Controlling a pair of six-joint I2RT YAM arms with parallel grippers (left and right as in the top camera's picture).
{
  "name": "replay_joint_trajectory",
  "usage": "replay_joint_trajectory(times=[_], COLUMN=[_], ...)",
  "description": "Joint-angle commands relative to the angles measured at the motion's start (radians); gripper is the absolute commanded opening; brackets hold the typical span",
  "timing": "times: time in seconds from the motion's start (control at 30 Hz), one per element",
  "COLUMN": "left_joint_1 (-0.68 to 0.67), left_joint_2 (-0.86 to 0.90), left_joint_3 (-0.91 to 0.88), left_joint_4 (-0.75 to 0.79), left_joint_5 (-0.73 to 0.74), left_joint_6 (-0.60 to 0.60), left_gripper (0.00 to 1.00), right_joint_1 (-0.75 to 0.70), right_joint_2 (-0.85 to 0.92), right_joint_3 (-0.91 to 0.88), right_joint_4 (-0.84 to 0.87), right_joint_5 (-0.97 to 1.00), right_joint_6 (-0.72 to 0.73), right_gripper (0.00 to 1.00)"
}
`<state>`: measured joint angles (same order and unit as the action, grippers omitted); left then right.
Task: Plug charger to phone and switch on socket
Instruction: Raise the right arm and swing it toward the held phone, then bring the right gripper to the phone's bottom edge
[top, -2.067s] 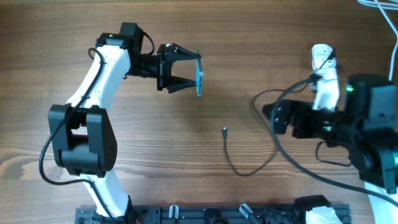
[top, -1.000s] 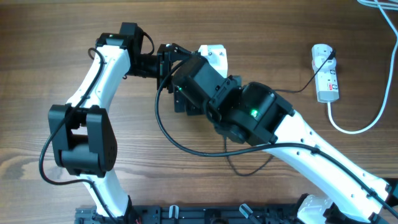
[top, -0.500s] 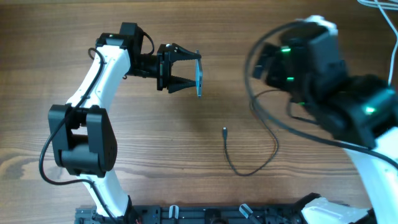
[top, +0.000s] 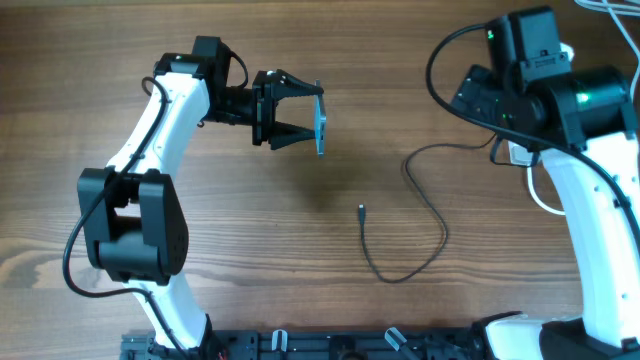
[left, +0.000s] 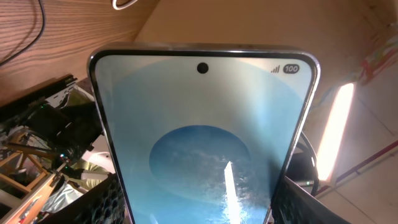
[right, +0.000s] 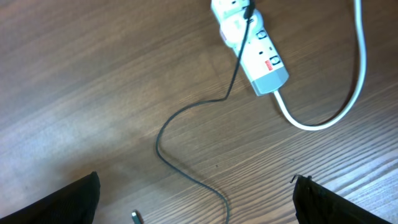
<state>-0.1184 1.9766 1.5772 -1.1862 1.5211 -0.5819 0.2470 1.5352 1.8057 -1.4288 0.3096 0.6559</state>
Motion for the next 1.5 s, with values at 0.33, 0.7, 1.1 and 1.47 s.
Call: replay_joint_trajectory(times=[0.33,0.7,1.1,1.47], left_joint_1=[-0.001,-0.001,-0.001,-0.001], left_joint_2=[-0.034,-0.034,-0.034,-0.034], left_joint_3=[0.001,0.001,0.001,0.001], left_joint_4=[-0.023,-0.024,-0.023,-0.024], left_joint_5=[0.056,0.056,0.056,0.056], left_joint_6=[-0.002,-0.002,-0.002,-0.003], left_gripper=[0.56,0.56,0.56,0.56], right_joint_1=[0.0,0.0,0.002,0.002], right_joint_2=[0.065,0.065,0.065,0.064], right_joint_3=[-0.002,-0.002,-0.002,-0.002], right_joint_4=[0.0,0.002,0.026,0.029], right_joint_5=[-0.049,-0.171,-0.798,-1.039], right_joint_6=[-0.032,-0.11,-0.63,-0.743], right_gripper=[1.0,1.0,0.99,0.98])
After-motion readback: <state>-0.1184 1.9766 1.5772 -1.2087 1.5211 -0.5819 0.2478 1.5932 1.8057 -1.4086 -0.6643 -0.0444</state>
